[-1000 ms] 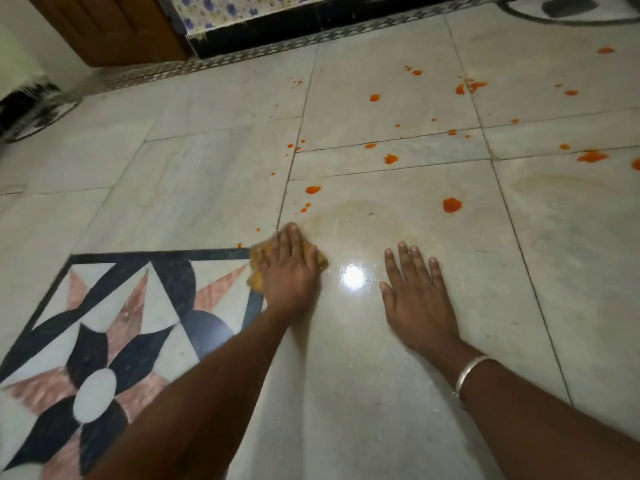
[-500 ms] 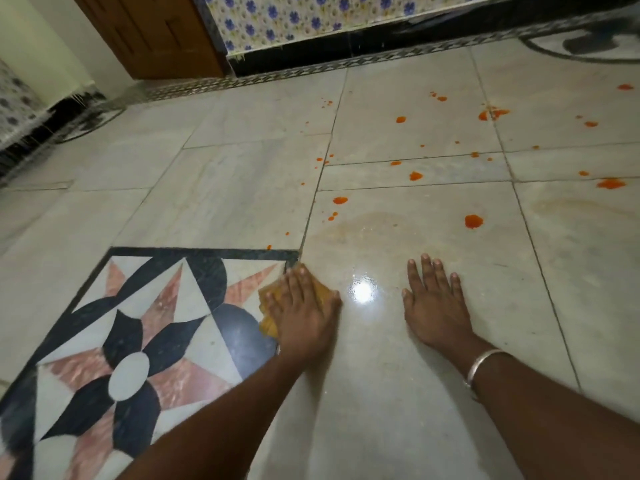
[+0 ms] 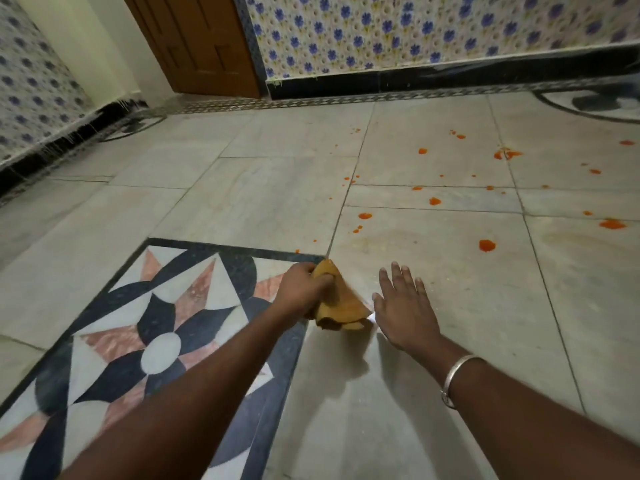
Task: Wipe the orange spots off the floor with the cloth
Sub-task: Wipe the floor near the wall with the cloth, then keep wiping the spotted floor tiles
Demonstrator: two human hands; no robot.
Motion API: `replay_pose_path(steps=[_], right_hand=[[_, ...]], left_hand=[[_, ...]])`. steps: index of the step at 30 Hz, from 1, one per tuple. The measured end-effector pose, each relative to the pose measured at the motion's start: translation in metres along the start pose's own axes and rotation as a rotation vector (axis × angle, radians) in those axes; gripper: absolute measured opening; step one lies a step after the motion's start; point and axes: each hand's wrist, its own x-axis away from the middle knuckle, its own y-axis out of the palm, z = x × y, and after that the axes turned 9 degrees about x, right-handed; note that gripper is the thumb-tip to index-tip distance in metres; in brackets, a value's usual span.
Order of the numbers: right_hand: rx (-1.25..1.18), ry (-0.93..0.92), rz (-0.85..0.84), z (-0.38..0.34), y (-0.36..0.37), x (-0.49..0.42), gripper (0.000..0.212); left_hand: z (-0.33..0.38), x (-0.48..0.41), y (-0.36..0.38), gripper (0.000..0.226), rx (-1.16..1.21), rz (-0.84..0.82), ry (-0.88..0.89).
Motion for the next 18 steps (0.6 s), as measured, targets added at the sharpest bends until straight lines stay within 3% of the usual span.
replay_pose_path(steps=[3,9,15,18], right_hand=[[0.001,-0.021,-0.031,-0.009,-0.007,-0.005,0.061],[0.089,-0.102,-0.045,-0.009,-0.045,-0.028,0.061],[0.073,-0.021,0.022,0.026,-0.112,-0.064,0.062],[0.130,-0.084,0.100,0.048,-0.165,-0.085,0.061]], left_hand=[[-0.003,-0.003,-0.016,0.023,0.156,-0.107,-0.073],[0.005,-0.047,-0.001,0.021,0.207,-0.068,-0.113],[0.114,-0.073,0.012,0.029,0.006,-0.265,0.060],[0.177,-0.081,0.001,0.029,0.011,-0.297,0.153]])
